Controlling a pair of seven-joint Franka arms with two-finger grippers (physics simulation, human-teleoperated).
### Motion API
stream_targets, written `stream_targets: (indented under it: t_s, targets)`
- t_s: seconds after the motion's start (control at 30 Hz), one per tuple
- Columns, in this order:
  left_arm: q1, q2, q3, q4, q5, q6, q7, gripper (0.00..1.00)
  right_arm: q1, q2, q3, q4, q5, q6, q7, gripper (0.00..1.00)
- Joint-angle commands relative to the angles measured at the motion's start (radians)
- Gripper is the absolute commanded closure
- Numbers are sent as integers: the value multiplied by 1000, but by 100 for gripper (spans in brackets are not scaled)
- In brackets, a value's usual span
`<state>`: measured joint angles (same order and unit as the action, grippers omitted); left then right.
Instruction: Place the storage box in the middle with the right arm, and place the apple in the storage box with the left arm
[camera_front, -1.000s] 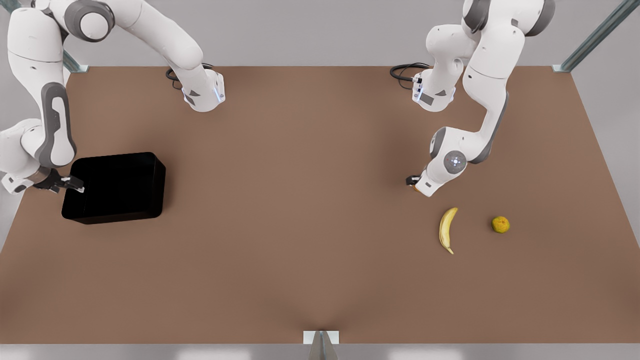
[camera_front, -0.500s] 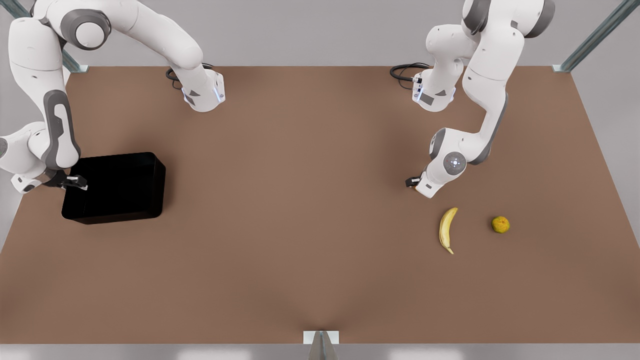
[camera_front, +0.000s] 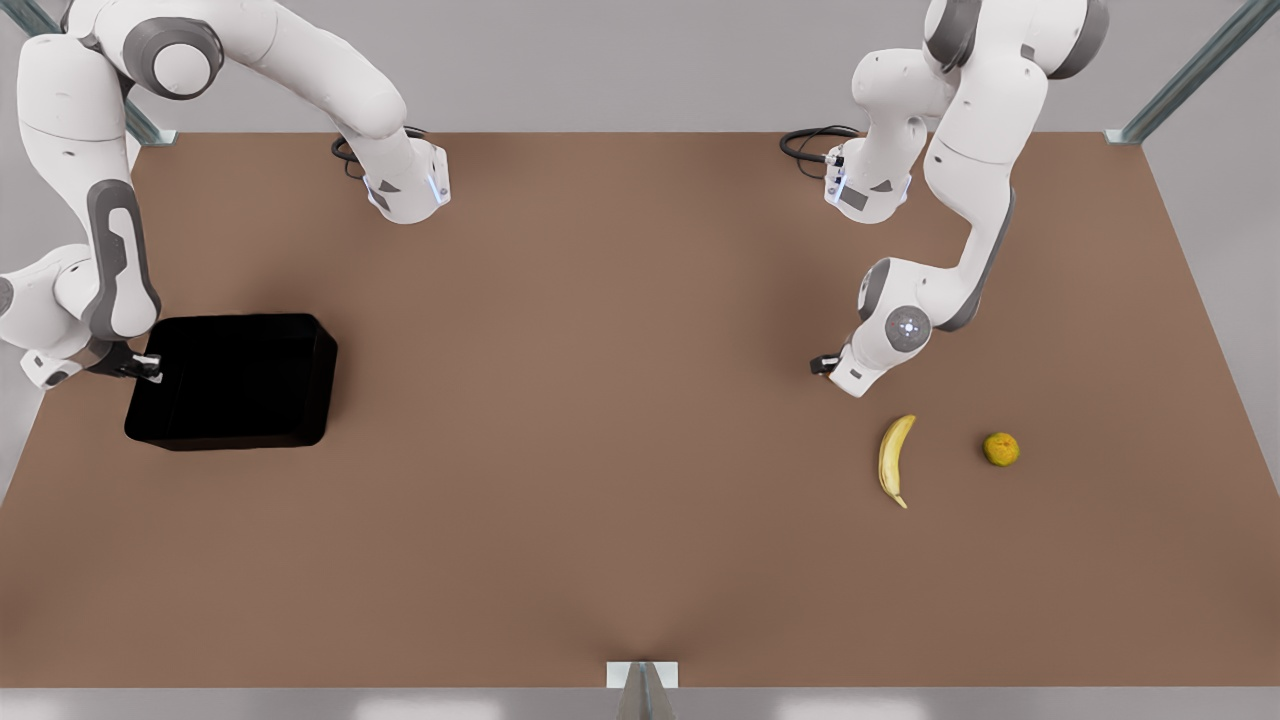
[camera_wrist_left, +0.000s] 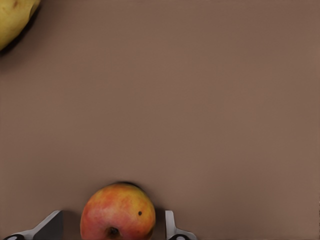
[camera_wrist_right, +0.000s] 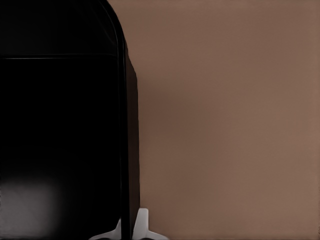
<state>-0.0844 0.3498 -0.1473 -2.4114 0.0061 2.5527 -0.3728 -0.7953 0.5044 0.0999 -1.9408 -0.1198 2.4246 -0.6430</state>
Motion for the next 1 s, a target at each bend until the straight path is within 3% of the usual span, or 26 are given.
stream_targets:
  t_s: [0.0, 0.17, 0.3, 0.33, 0.37, 0.57, 0.77, 0.97]
  targets:
    - [0, 0, 0, 0, 6, 1, 0, 2, 2, 0, 1, 6, -4, -8, 3, 79]
    - [2, 0, 0, 3, 6, 0, 0, 2, 8, -15, 24, 186, -3, -301, 8, 79]
    - [2, 0, 0, 3, 6, 0, 0, 6, 18, -35, 34, 197, 0, -331, 14, 79]
    - [2, 2, 0, 3, 6, 0, 0, 6, 25, -35, 34, 200, -3, -334, 3, 62]
    - [2, 2, 0, 3, 6, 0, 0, 6, 28, -37, 34, 203, -3, -354, 5, 0]
    - [2, 2, 0, 6, 6, -2, 0, 6, -7, 3, -5, 181, -6, -272, -104, 0]
    - [2, -2, 0, 11, 6, -3, 0, 6, -39, -96, -3, -9, 8, -124, -67, 0]
    - [2, 0, 0, 11, 6, -3, 0, 6, -61, 0, -23, 34, 0, 4, -116, 0]
